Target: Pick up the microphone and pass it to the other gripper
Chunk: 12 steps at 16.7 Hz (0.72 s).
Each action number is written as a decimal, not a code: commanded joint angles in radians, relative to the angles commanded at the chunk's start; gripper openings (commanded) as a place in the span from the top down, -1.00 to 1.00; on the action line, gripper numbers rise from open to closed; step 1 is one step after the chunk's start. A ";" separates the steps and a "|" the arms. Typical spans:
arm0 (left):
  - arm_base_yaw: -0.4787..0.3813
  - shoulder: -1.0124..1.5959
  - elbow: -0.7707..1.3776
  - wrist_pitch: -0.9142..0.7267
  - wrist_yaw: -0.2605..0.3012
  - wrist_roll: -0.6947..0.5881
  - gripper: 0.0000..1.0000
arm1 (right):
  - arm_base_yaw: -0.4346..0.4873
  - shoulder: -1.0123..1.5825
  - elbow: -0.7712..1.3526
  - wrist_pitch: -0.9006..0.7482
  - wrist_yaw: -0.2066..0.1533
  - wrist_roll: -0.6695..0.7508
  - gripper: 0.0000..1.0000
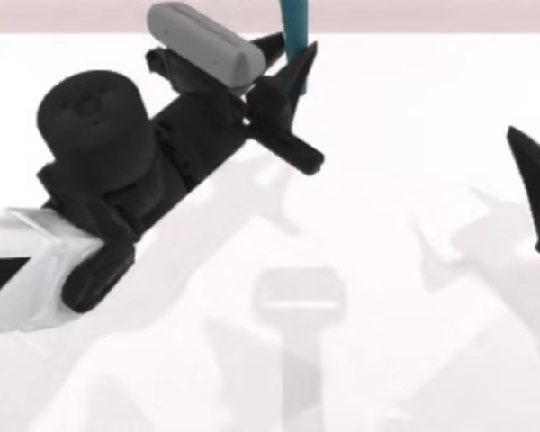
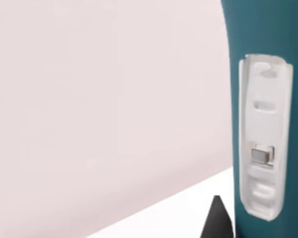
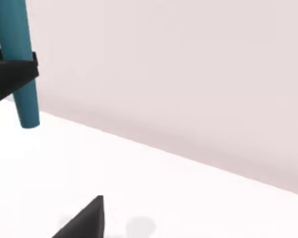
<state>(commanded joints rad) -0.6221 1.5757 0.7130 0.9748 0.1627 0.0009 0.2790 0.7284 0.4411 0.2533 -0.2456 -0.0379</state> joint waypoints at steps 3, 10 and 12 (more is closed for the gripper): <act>0.000 0.000 0.000 0.000 0.000 0.000 1.00 | 0.085 0.216 0.130 0.074 -0.075 -0.011 -1.00; 0.000 0.000 0.000 0.000 0.000 0.000 1.00 | 0.203 0.506 0.322 0.188 -0.179 -0.029 -1.00; 0.000 0.000 0.000 0.000 0.000 0.000 1.00 | 0.205 0.510 0.326 0.190 -0.181 -0.029 -1.00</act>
<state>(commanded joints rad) -0.6221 1.5757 0.7130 0.9748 0.1627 0.0009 0.4841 1.2383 0.7668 0.4436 -0.4265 -0.0670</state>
